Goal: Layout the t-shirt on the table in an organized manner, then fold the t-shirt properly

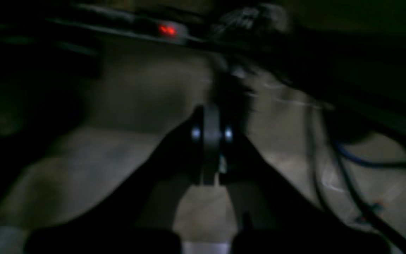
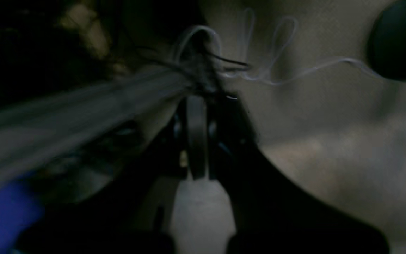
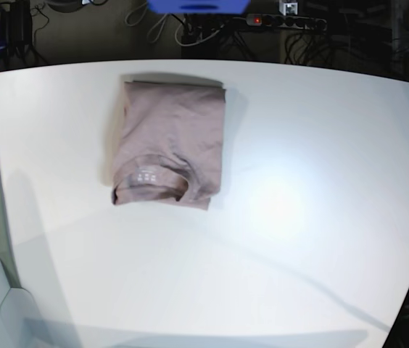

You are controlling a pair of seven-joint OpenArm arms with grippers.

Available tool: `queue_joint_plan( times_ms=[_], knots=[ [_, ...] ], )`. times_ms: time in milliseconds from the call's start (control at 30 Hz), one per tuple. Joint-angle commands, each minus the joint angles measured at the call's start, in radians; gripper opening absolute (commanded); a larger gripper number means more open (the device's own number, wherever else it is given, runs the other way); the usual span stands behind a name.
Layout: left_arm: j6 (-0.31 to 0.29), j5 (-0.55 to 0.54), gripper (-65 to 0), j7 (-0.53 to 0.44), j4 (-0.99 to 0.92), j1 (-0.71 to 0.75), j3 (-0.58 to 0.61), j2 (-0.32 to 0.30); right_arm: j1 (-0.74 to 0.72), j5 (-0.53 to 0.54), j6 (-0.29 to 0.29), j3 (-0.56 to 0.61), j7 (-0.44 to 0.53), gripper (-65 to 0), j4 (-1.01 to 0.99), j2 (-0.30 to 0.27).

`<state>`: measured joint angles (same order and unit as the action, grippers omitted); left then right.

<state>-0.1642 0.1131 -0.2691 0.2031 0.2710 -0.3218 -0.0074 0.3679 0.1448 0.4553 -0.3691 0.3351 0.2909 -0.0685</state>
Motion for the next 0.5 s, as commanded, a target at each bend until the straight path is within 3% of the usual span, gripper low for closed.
queue_joint_plan(
  times_ms=[0,100,233,333,467],
  knots=[
    [0.025,0.004,-64.8,0.001,-0.006,0.015,0.014,0.013,0.006,0.002,-0.054,0.035,0.048,-65.0,-0.029,-0.006],
    [0.107,0.001,-64.8,0.041,-0.024,-0.02,0.054,0.014,-0.022,0.002,-0.296,0.196,0.149,-65.0,-0.114,-0.006],
    [0.133,-0.005,-64.8,0.086,-0.106,-0.088,0.051,0.007,-0.037,0.002,-0.59,0.384,0.164,-65.0,-0.129,-0.011],
    [0.134,-0.006,-64.8,0.087,-0.124,-0.115,0.051,0.007,-0.053,0.002,-0.694,0.468,0.163,-65.0,-0.129,-0.026],
    [0.137,-0.005,-64.8,0.09,-0.126,-0.137,-0.024,-0.012,-0.086,0.002,-0.723,0.549,0.091,-65.0,-0.131,-0.03]
  ],
)
